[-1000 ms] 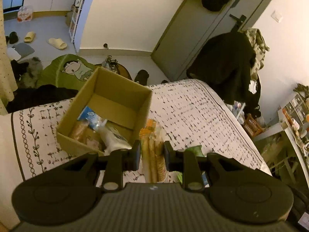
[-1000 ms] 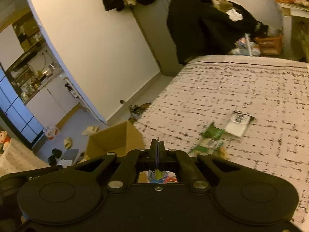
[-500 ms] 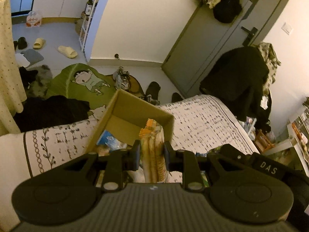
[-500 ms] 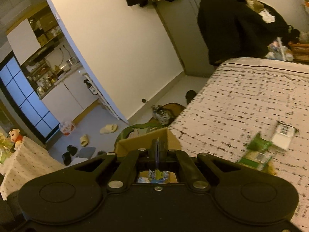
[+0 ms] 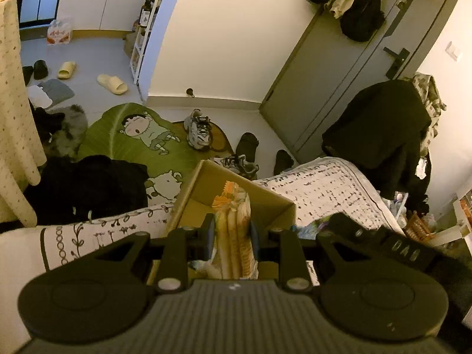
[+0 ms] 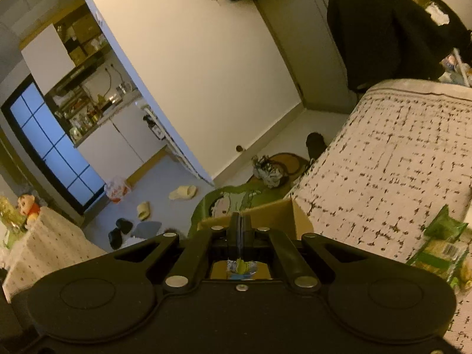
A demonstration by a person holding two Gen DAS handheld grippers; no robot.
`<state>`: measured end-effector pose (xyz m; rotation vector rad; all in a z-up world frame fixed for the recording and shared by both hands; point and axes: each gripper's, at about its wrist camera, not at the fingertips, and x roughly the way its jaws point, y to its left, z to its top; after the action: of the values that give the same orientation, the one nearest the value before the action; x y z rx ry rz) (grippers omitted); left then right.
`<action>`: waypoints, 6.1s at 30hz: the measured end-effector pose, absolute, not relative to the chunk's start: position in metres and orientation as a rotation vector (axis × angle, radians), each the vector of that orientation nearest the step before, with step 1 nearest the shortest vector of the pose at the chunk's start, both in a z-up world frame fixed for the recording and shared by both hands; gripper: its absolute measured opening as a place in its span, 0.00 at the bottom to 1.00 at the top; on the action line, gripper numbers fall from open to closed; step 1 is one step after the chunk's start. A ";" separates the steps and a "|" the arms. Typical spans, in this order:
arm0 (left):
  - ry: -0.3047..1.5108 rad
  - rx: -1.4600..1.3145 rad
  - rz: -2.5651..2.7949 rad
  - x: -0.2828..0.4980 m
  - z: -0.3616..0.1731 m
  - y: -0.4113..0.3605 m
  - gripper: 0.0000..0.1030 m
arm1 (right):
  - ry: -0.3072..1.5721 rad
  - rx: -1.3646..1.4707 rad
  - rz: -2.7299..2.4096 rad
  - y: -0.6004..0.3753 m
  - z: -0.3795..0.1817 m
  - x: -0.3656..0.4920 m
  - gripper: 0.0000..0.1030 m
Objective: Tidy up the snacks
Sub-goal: 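Carry both packets over the box and open both grippers to drop them in, then withdraw both open grippers from the box toward the remaining snacks, then grasp the red chocolate bar with the left gripper while the right grasps a small clear packet, then carry both snacks over the box and open both grippers to drop them in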
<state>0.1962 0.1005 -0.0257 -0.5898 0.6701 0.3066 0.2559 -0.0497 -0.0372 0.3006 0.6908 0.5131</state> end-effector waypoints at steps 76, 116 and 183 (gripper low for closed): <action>0.739 -0.488 0.191 0.162 -0.023 0.007 0.92 | 0.672 0.420 0.257 -0.223 -0.045 0.204 0.88; 0.952 -0.583 0.220 0.209 -0.116 -0.087 0.68 | 0.853 0.377 0.233 -0.281 -0.130 0.246 0.56; 0.688 -0.620 0.293 0.178 -0.042 -0.047 0.18 | 0.737 0.260 0.290 -0.205 -0.044 0.225 0.19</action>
<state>0.1783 -0.0467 -0.0415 -0.6199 0.6883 0.2926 0.2247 -0.2052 -0.0438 0.2601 0.7374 0.2900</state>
